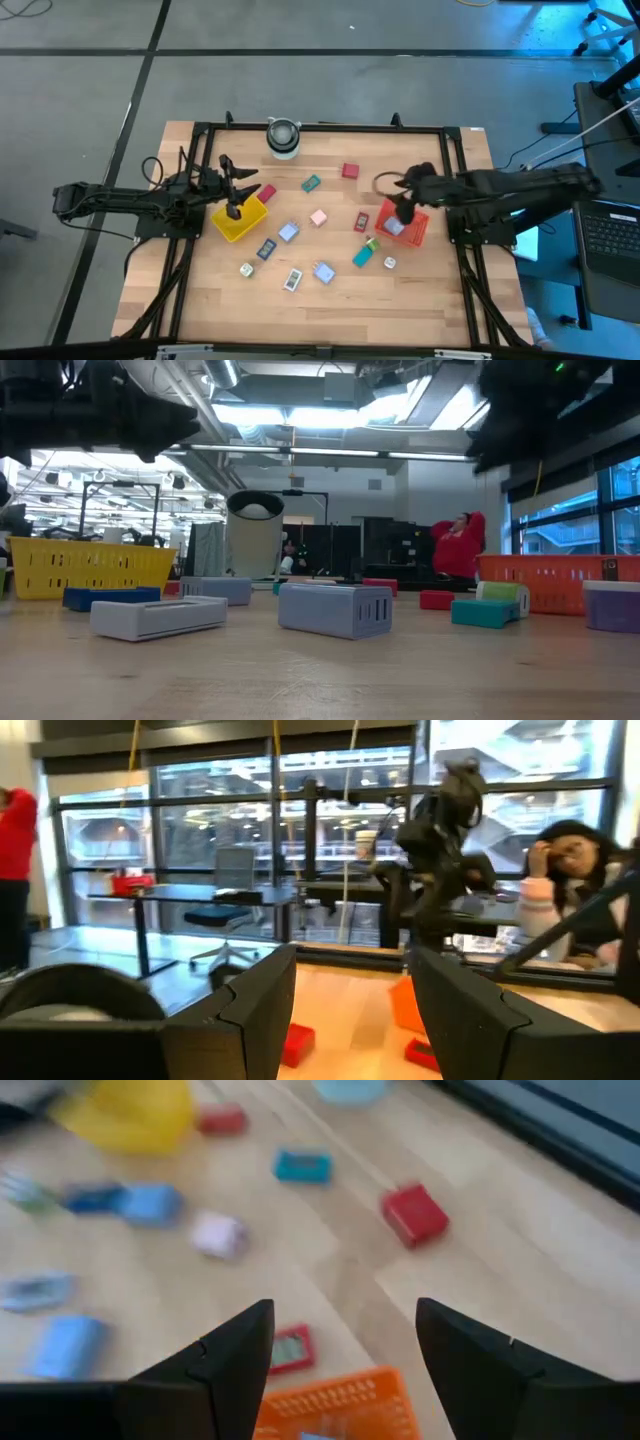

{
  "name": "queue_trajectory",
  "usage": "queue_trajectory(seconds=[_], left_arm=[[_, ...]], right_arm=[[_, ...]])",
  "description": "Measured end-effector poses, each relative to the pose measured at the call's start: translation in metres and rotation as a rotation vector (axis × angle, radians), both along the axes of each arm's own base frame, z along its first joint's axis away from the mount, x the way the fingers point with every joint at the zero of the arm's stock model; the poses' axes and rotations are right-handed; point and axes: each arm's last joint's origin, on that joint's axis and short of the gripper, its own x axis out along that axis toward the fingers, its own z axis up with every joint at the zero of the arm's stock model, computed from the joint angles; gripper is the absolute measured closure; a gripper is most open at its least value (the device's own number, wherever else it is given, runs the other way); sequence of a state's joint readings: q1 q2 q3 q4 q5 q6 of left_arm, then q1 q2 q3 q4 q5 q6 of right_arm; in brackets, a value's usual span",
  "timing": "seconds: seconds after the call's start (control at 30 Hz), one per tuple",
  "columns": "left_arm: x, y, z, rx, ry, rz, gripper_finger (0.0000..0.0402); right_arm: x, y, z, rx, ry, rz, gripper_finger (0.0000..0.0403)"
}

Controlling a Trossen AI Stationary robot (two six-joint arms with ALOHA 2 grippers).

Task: Pick & Place Office items
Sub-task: Put the right red digital timer into the yellow basket

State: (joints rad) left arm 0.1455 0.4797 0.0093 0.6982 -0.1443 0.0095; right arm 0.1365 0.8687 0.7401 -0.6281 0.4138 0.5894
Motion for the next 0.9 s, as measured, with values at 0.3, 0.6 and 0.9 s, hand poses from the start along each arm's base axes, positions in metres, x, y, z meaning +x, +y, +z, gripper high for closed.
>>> queue_trajectory(seconds=[0.3,0.6,0.9], left_arm=[[0.000,0.000,0.002,-0.080,-0.029,-0.014,0.0205],[0.011,0.002,0.021,-0.166,0.027,-0.012,0.0205],[0.028,0.005,0.021,-0.242,0.152,0.017,0.0205]], right_arm=[[-0.040,0.010,-0.036,0.149,-0.328,0.120,0.0158],[-0.043,0.021,-0.049,0.115,-0.483,0.294,0.0158],[-0.046,0.025,-0.053,0.061,-0.453,0.275,0.0158]])
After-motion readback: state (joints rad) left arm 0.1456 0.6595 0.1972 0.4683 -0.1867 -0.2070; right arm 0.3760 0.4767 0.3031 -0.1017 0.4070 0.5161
